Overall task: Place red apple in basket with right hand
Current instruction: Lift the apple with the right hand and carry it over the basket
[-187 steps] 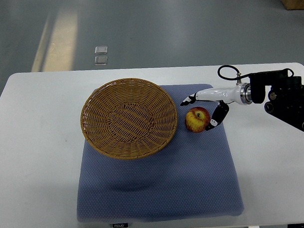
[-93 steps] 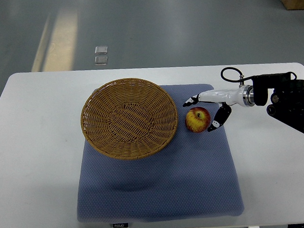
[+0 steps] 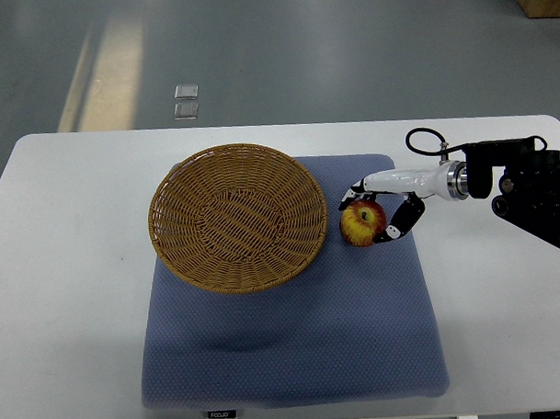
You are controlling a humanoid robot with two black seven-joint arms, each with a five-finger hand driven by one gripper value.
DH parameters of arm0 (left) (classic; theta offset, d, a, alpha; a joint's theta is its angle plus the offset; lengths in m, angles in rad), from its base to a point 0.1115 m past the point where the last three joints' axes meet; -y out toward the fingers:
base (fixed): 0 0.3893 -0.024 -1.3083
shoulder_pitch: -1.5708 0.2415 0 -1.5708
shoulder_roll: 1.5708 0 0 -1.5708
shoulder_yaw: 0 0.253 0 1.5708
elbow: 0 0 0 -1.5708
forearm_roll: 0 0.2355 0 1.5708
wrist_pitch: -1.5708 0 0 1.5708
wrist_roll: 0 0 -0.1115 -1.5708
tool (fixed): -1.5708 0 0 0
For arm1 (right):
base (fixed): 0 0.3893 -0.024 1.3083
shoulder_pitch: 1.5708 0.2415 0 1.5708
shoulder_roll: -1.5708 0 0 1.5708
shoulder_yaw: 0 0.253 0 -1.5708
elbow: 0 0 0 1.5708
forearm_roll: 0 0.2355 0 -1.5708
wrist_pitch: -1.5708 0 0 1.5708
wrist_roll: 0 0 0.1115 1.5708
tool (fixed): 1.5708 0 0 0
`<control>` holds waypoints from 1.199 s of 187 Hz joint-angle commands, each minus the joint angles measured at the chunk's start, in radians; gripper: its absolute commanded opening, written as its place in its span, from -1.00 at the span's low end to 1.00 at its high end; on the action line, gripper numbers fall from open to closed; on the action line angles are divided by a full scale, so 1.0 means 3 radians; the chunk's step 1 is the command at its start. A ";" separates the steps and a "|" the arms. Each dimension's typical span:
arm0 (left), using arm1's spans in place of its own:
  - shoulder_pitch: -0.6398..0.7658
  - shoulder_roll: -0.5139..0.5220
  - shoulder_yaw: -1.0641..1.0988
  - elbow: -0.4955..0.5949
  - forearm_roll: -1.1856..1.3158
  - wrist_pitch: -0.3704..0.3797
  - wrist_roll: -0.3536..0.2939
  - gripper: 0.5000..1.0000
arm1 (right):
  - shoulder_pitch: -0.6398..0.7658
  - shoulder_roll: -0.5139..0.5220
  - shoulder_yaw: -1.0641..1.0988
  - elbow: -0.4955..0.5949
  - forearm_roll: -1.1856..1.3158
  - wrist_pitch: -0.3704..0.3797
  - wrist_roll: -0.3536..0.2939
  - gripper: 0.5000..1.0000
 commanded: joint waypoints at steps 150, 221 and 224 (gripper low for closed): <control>0.0002 0.0000 0.0000 -0.0002 0.0000 0.0000 0.0000 1.00 | 0.0863 -0.0079 0.0065 -0.0010 0.0061 0.0062 0.0001 -0.43; 0.0002 0.0000 0.0000 -0.0002 0.0000 0.0000 0.0000 1.00 | 0.1027 0.0810 0.0050 -0.0071 0.0056 0.0062 -0.0029 -0.38; 0.0002 0.0000 0.0000 -0.0002 0.0000 0.0000 0.0000 1.00 | 0.1027 0.0831 0.0045 -0.0077 0.0051 0.0062 -0.0034 -0.38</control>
